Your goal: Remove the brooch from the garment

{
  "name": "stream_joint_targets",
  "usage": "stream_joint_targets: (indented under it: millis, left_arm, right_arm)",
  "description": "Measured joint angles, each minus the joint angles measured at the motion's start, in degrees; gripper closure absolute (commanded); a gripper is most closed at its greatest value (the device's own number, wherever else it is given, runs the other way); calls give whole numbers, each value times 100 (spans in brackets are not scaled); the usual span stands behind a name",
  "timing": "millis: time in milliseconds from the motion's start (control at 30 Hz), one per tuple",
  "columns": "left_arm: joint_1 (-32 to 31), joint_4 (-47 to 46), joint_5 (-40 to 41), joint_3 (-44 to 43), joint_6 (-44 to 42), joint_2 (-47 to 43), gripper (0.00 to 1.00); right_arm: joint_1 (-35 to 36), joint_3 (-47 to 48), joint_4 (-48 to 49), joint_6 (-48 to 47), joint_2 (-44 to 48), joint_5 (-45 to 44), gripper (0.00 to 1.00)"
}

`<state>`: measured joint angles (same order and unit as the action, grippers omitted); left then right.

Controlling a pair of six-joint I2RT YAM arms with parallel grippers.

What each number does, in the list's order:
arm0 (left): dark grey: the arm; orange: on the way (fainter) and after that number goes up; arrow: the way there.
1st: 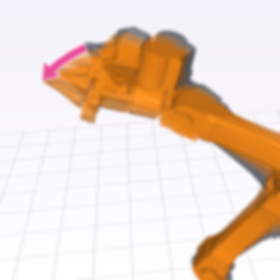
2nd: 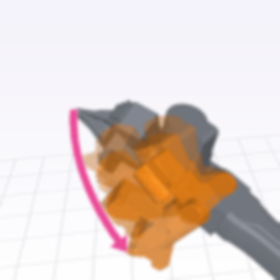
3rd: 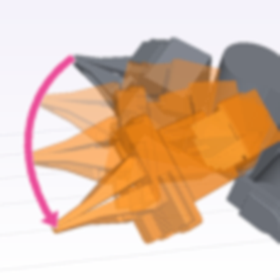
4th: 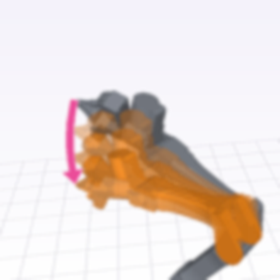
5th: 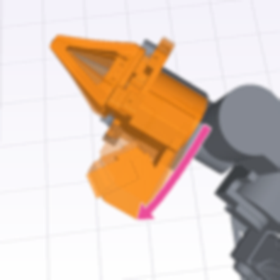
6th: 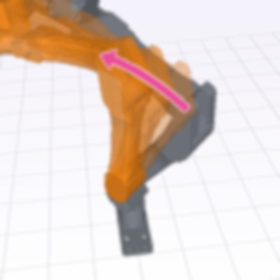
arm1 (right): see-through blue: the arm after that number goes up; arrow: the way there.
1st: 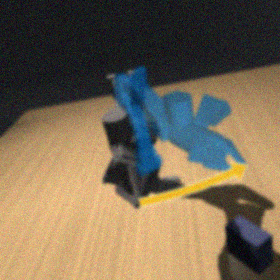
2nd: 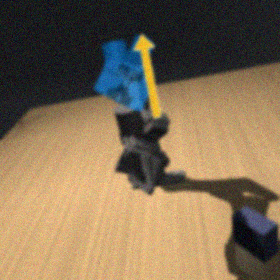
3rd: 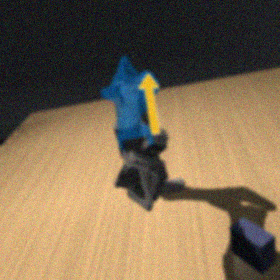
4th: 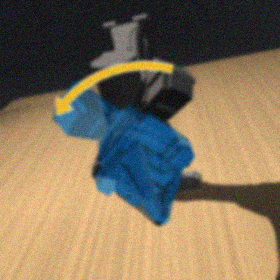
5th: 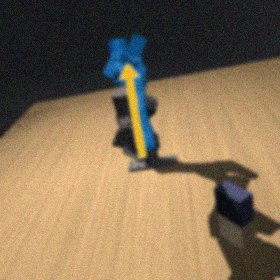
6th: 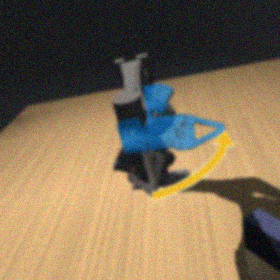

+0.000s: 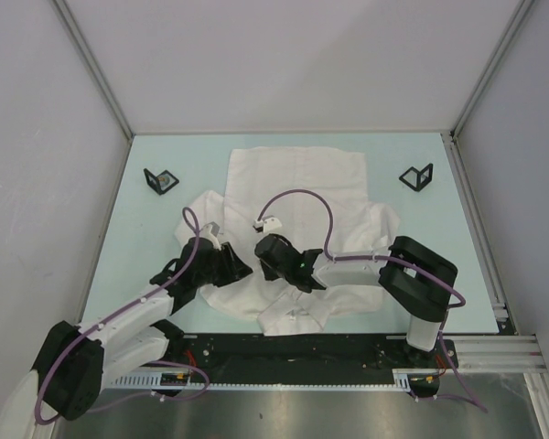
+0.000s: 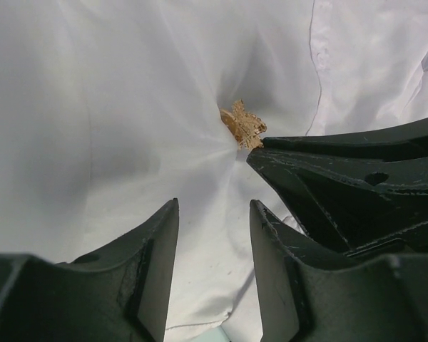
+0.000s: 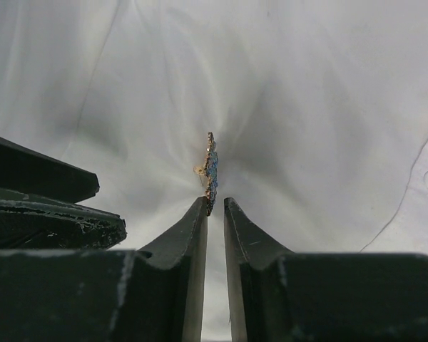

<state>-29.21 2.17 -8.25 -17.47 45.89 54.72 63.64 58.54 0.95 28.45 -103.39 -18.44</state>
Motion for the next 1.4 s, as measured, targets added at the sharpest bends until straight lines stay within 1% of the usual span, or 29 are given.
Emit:
stream_joint_targets:
  millis: [167, 233, 367, 400, 500, 567, 833, 1067, 1233, 1400]
  left_arm:
    - [0, 7, 2, -9, -52, 42, 51]
    - [0, 28, 4, -44, -101, 81, 51]
    - [2, 107, 2, -212, -243, 195, 51]
    - [2, 120, 0, -245, -260, 221, 51]
    - [4, 160, -2, -341, -345, 315, 51]
    - [4, 177, -13, -411, -396, 428, 52]
    - [11, 212, -120, -734, -682, 988, 43]
    - [11, 227, -33, -960, -946, 1327, 43]
    - [11, 105, 52, -953, -990, 1432, 42]
    - [11, -219, 55, -870, -990, 1458, 36]
  right_arm:
    - [-63, -57, 70, -33, 33, 96, 83]
    - [-76, -57, 109, -74, 33, 122, 86]
    - [-87, -57, 170, -173, 35, 201, 92]
    - [-87, -57, 184, -190, 35, 210, 96]
    - [-90, -63, 210, -236, 35, 245, 100]
    - [-98, -81, 238, -256, 35, 262, 100]
    - [-153, -153, 284, -264, 68, 389, 100]
    - [-227, -199, 396, -304, 79, 595, 100]
    - [-341, -267, 492, -302, 79, 828, 100]
    - [-444, -345, 636, -297, 79, 1067, 100]
